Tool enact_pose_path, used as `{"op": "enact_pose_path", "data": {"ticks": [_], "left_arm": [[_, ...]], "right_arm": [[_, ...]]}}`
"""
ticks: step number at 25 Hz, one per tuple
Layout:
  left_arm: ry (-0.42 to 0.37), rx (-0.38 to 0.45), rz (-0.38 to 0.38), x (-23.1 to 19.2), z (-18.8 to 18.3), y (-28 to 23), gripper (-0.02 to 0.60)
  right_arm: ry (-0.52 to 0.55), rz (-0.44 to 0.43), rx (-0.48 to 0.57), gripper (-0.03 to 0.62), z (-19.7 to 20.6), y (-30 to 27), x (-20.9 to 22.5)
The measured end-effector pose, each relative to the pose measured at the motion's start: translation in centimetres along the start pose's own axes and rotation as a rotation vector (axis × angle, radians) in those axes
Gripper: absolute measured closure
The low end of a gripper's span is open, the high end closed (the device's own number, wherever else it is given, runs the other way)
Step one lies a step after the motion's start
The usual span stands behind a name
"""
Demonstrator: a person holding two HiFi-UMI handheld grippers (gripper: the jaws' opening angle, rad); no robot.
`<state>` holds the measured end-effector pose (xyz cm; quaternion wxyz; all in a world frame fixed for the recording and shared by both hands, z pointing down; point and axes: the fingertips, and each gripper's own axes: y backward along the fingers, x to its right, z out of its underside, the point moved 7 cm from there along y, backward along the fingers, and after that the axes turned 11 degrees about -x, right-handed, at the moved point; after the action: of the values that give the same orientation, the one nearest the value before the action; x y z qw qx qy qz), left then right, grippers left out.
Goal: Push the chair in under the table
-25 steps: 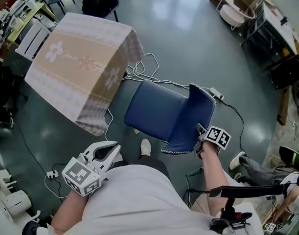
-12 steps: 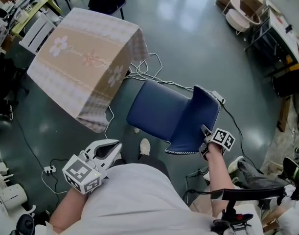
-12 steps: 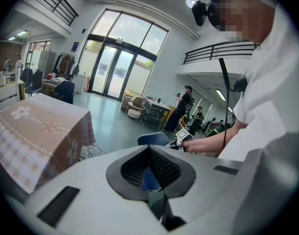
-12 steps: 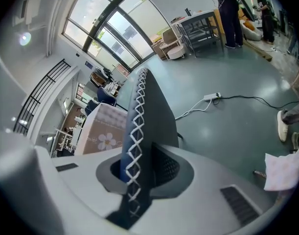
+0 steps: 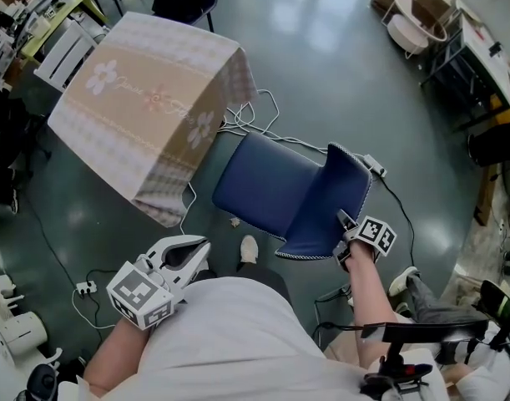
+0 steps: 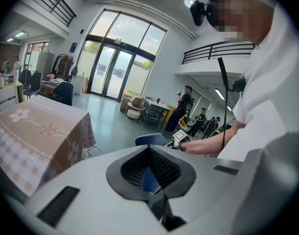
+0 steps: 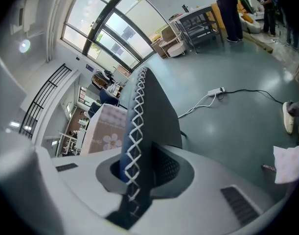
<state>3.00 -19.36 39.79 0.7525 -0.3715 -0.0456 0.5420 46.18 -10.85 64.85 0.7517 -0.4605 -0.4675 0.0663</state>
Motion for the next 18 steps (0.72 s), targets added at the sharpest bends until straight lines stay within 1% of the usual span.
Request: {"op": "enact_pose_path", "data": {"ticks": [7,12,18], "left_arm": [[0.033,0.009,-0.036,-0.8,0.4,1.1,0.571],[0.046,0.020,-0.048,-1.2,1.1,2.0,0.571],[0.089,0.036,-0.083,-2.4,2.1,3.9,0.571]], "right_arm": [[-0.021,-0.020,0.013,0.522,0.4,-3.0,-3.6],[-0.028,-0.046,0.010,0.522,0.1,-5.5,-6.3],[-0.030,-0.049,0.006,0.522,0.3,-8.2,-9.7]]}}
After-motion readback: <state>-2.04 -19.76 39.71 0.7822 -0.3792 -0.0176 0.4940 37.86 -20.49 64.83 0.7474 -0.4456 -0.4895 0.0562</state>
